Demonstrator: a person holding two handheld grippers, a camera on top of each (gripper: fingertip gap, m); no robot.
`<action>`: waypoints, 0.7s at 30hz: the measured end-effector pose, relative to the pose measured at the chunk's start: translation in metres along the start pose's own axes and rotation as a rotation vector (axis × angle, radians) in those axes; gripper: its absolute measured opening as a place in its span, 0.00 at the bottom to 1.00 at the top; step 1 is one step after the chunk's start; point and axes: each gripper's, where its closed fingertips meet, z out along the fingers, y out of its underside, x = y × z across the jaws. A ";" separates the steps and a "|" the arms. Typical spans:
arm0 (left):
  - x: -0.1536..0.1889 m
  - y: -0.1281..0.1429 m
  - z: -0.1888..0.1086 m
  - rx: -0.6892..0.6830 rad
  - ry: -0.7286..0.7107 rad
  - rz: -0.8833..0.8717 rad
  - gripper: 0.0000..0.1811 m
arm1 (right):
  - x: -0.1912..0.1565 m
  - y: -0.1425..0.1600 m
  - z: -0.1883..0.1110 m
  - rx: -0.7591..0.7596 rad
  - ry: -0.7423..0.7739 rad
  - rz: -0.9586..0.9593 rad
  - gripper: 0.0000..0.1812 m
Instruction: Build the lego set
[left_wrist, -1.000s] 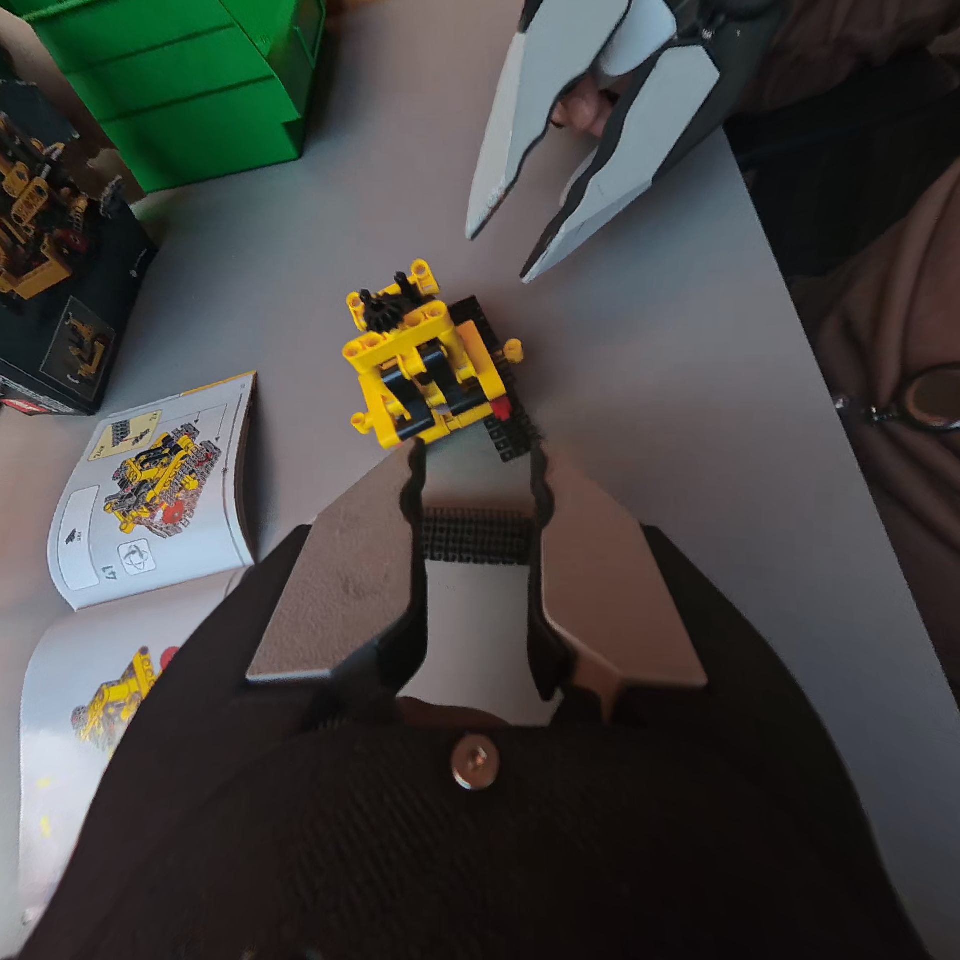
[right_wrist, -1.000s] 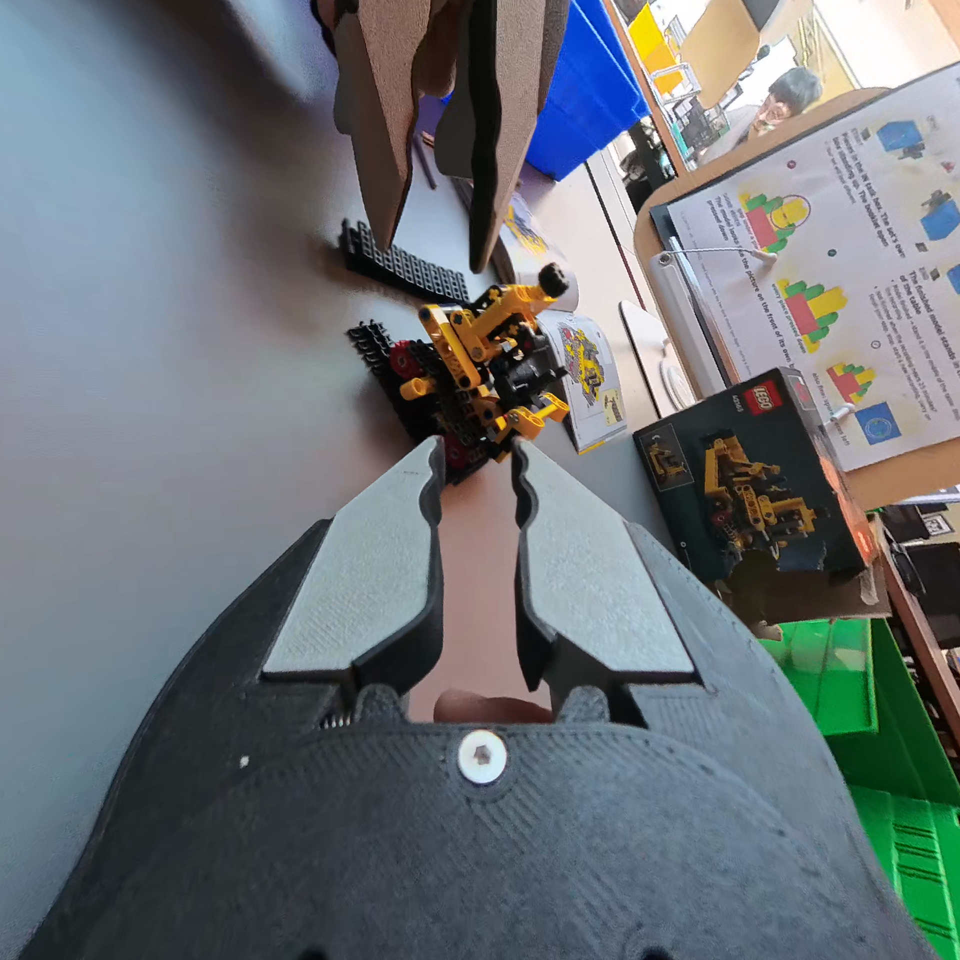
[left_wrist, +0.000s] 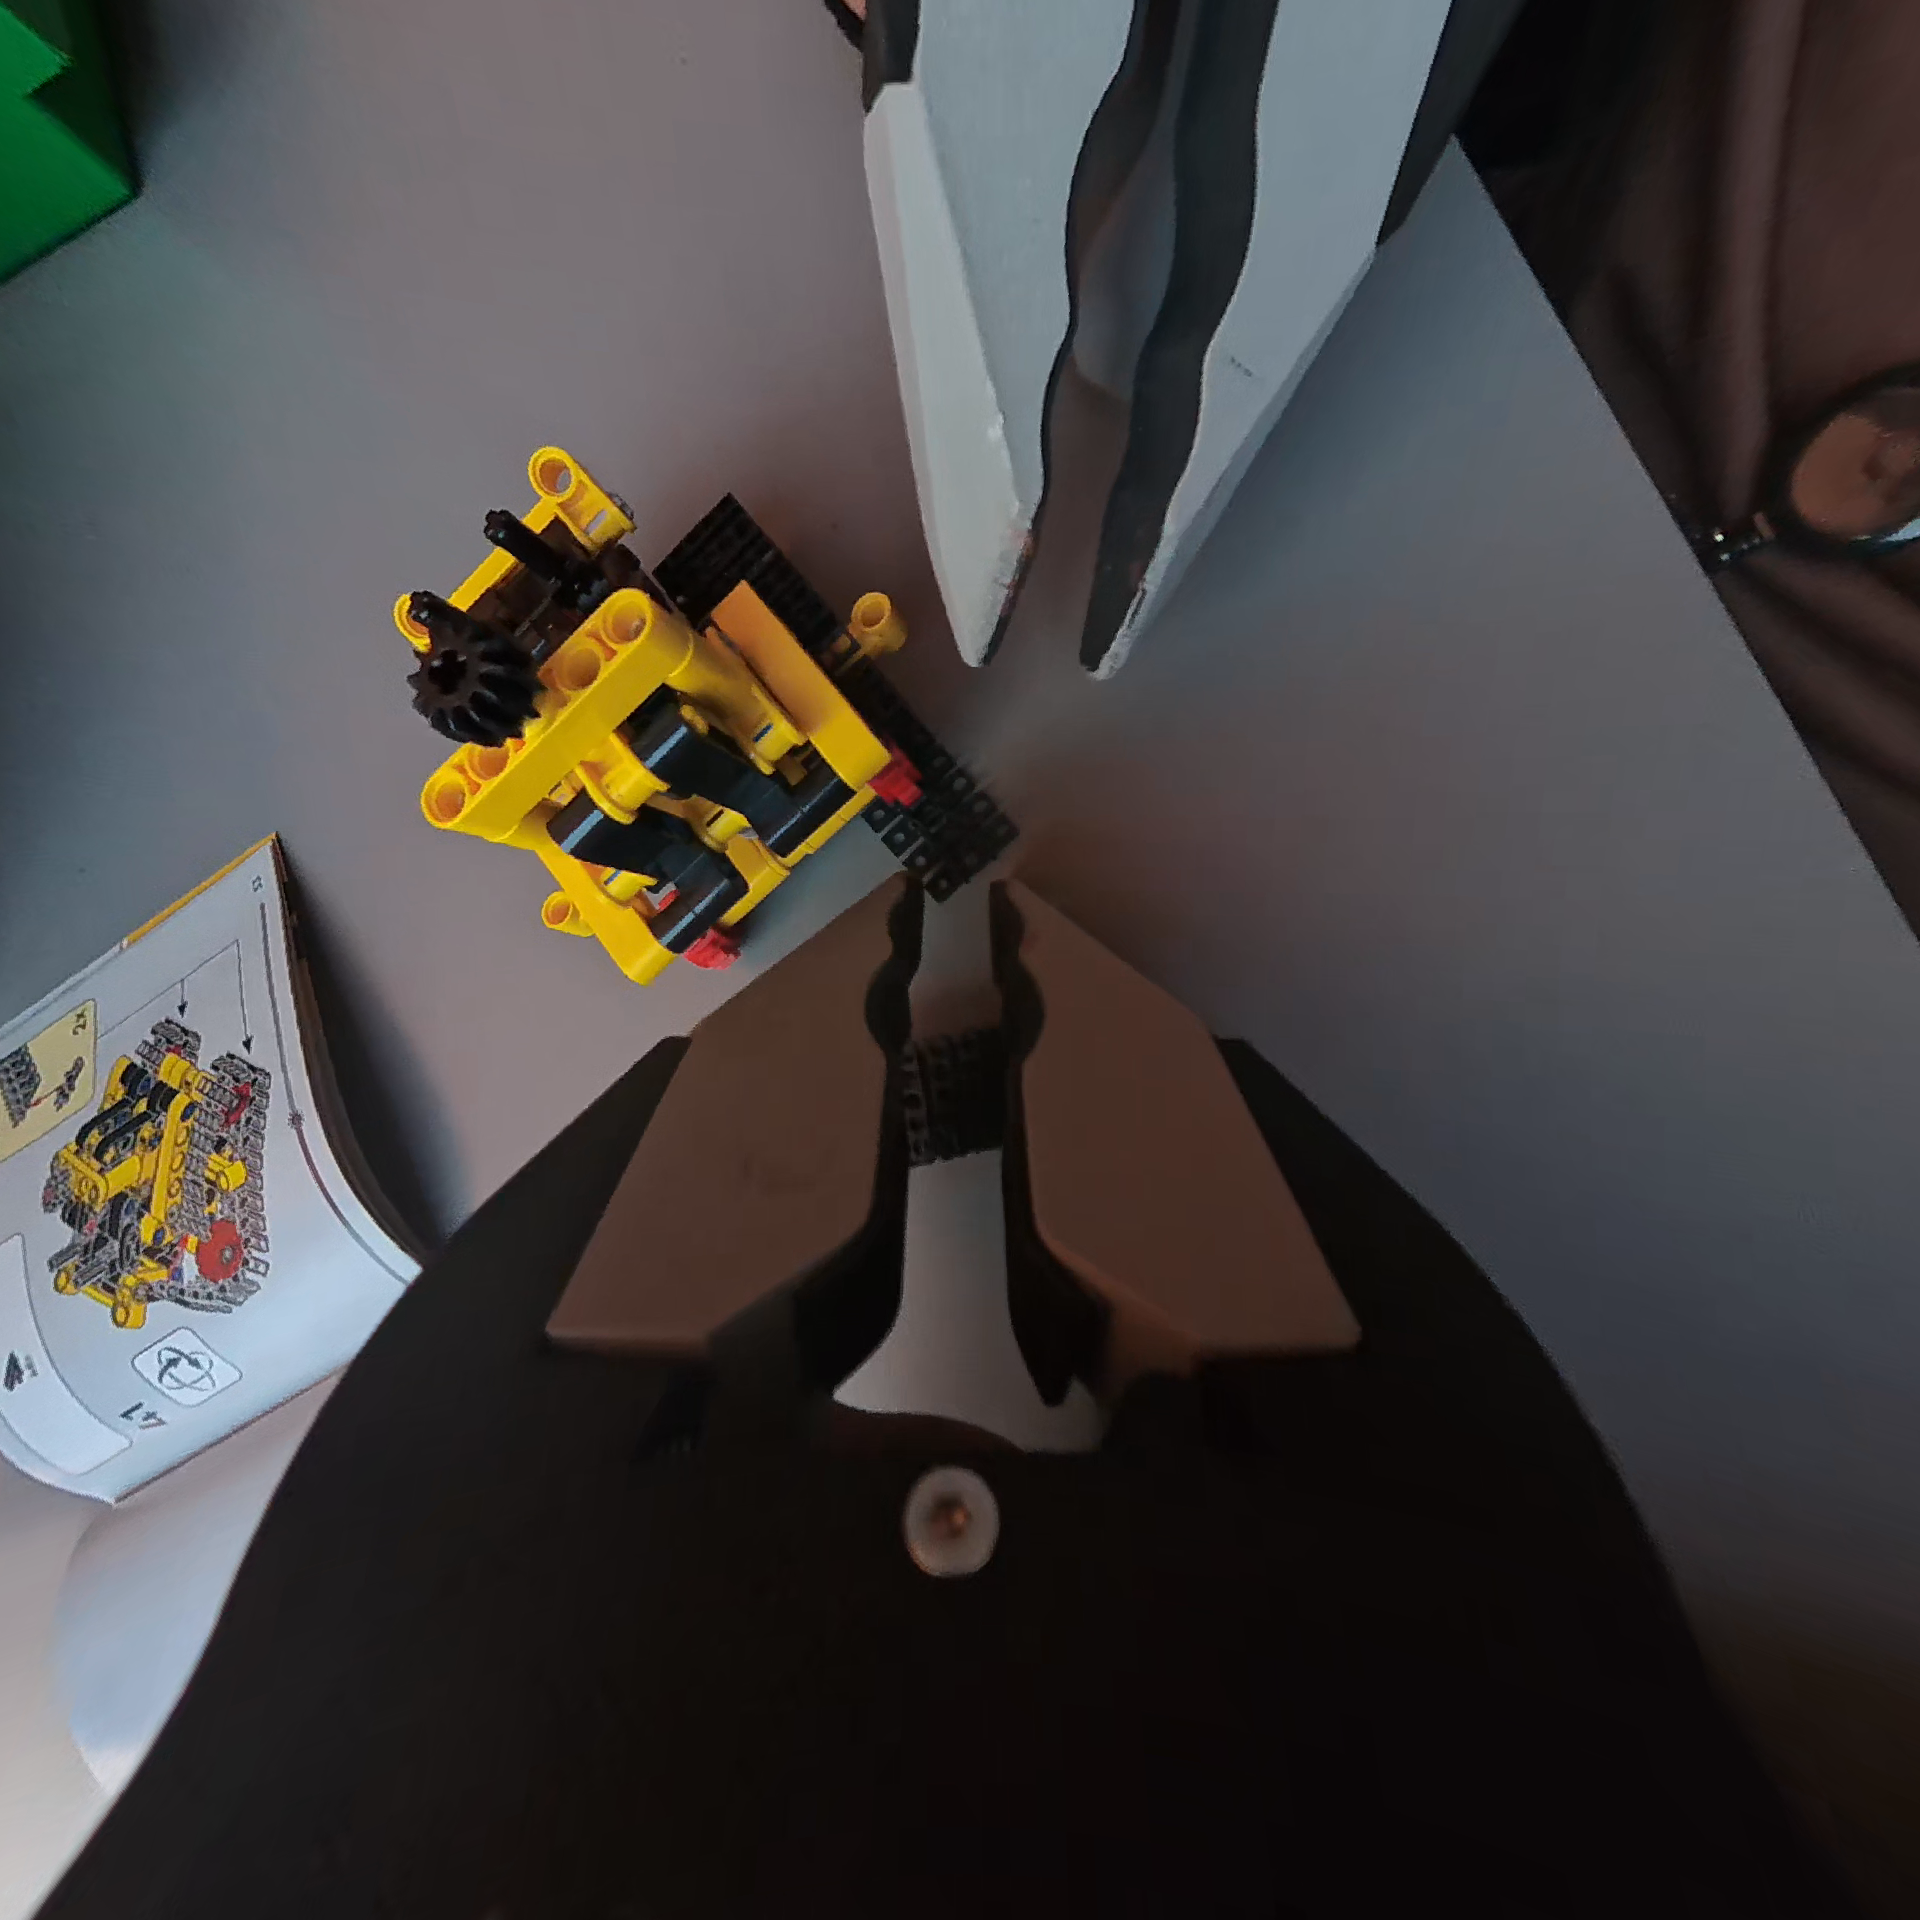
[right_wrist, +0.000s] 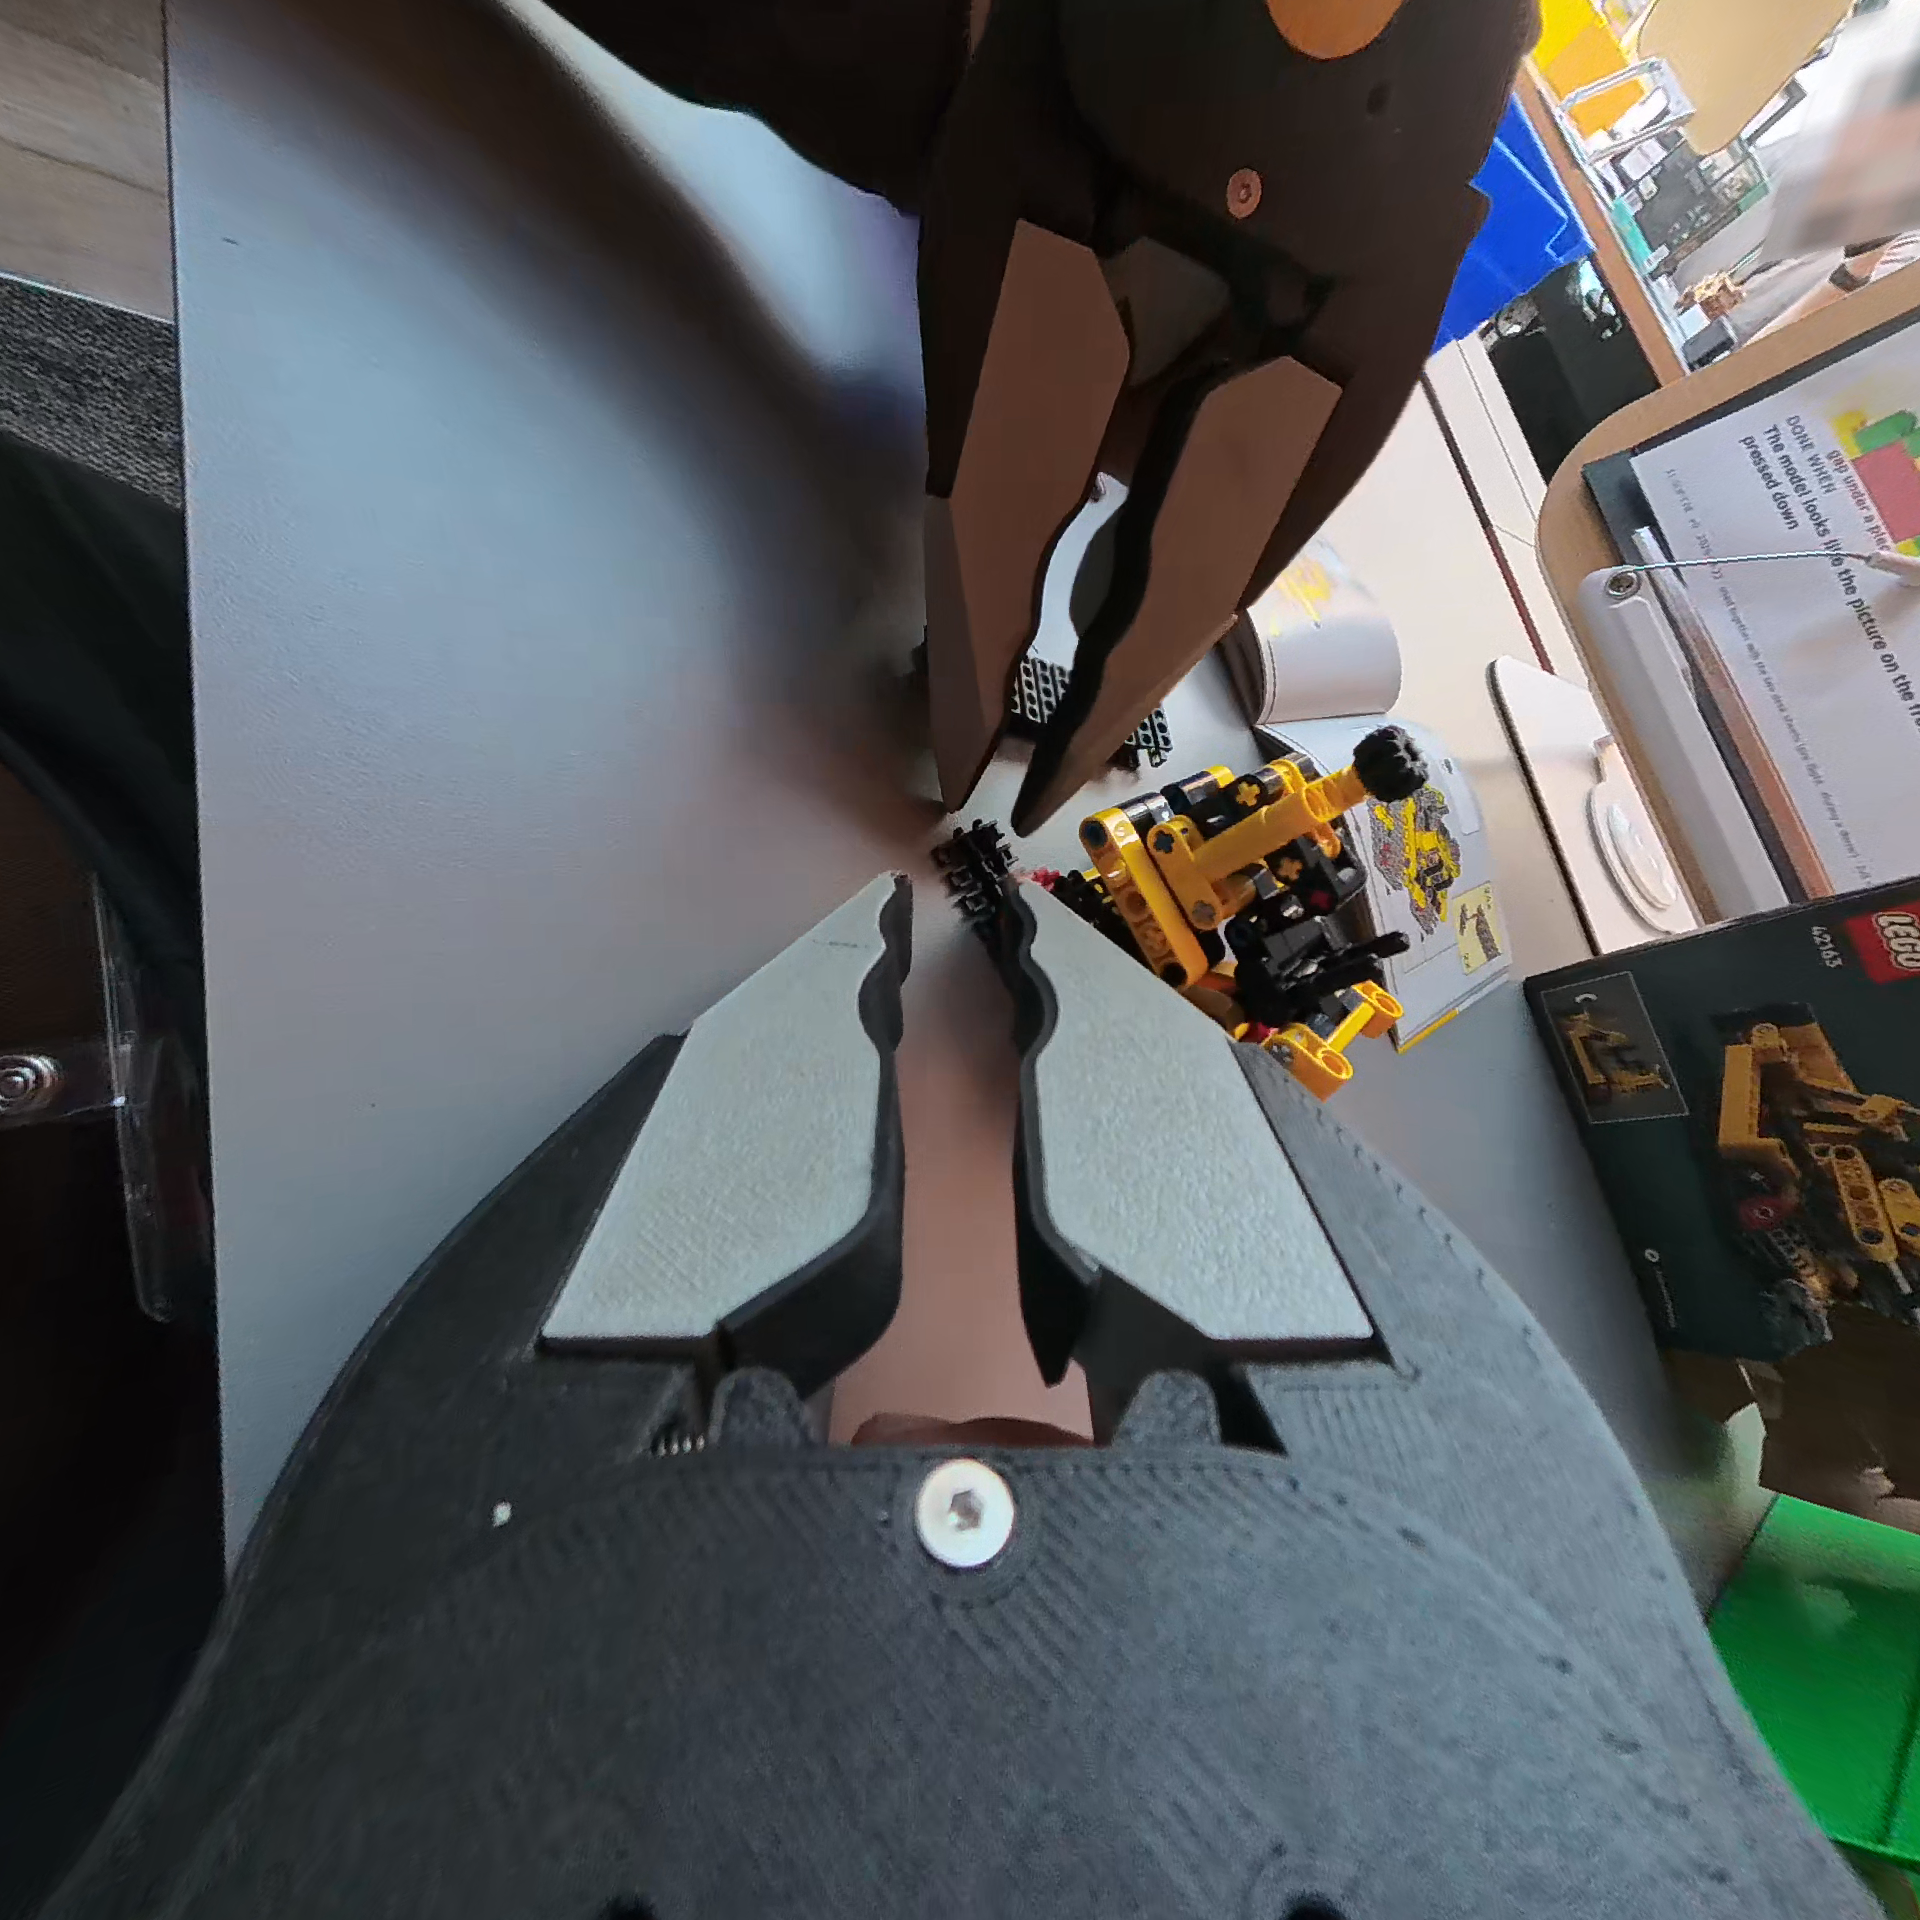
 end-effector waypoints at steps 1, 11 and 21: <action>0.000 0.000 0.000 -0.002 0.006 0.006 0.05 | 0.000 0.000 0.000 0.000 0.000 -0.001 0.08; 0.000 -0.002 0.003 0.000 0.028 0.062 0.01 | 0.000 -0.001 -0.001 0.015 -0.008 0.017 0.08; 0.002 -0.003 0.003 0.027 0.034 0.064 0.00 | 0.000 -0.001 -0.002 0.019 -0.008 0.013 0.08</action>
